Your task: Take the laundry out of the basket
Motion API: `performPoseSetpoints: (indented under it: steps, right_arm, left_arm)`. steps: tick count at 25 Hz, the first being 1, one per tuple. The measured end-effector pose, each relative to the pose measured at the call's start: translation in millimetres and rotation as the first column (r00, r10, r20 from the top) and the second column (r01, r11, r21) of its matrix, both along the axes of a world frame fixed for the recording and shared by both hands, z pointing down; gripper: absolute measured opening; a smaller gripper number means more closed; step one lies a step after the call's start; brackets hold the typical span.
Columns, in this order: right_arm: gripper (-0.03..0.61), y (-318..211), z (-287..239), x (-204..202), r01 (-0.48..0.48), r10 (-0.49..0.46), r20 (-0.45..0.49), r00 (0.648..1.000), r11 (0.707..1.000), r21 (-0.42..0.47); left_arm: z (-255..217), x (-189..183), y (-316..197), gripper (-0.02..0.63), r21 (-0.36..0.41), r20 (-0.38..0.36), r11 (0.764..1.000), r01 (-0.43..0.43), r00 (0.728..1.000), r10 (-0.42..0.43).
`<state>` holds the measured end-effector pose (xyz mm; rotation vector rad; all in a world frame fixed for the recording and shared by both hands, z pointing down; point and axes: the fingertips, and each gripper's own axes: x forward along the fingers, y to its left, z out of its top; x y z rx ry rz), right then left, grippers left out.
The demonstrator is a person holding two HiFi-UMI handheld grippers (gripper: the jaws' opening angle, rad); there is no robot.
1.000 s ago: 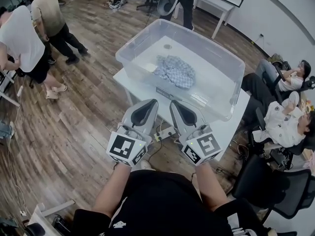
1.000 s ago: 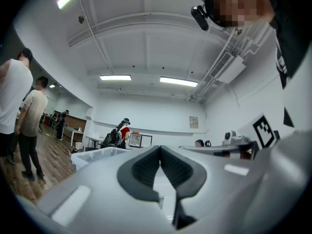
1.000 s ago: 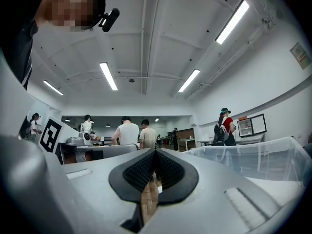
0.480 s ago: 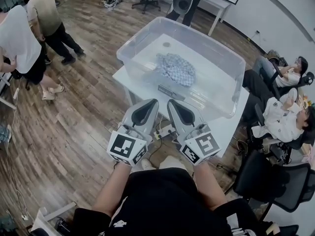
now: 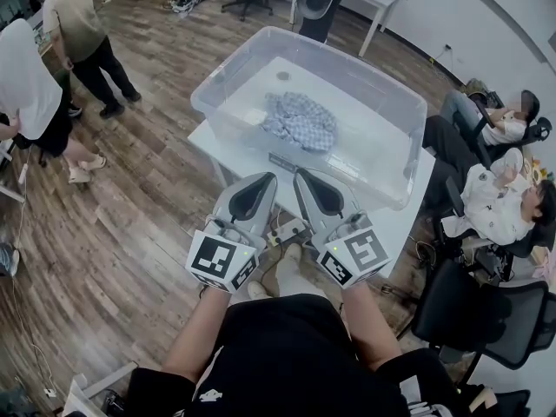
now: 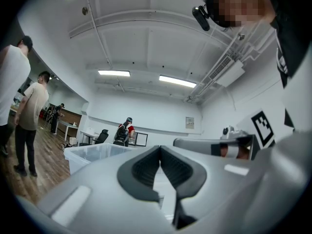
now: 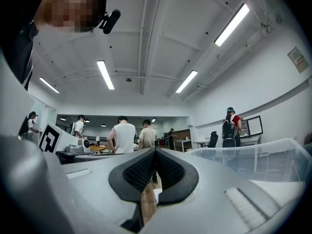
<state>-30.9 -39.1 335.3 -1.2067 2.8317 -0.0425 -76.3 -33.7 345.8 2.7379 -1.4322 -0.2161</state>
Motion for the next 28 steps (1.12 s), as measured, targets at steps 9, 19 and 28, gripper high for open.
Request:
performPoseSetpoints:
  steps: [9, 19, 28]
  right_arm:
    - [0.000, -44.9, -9.1, 5.1, 0.019, -0.019, 0.002, 1.000, 1.000, 0.009]
    - [0.000, -110.2, -20.9, 18.4, 0.020, -0.021, 0.006, 1.000, 0.999, 0.033]
    - [0.000, -146.8, -22.0, 25.0, 0.052, -0.052, 0.001, 0.999, 0.998, 0.029]
  left_arm:
    - [-7.6, 2.4, -40.1, 0.009, 0.007, 0.002, 1.000, 0.019, 1.000, -0.019]
    - [-20.0, 7.1, -100.6, 0.009, 0.030, 0.016, 0.998, 0.056, 0.998, -0.057]
    - [-24.0, 21.5, -143.2, 0.008, 0.027, 0.028, 0.998, 0.060, 0.998, -0.061]
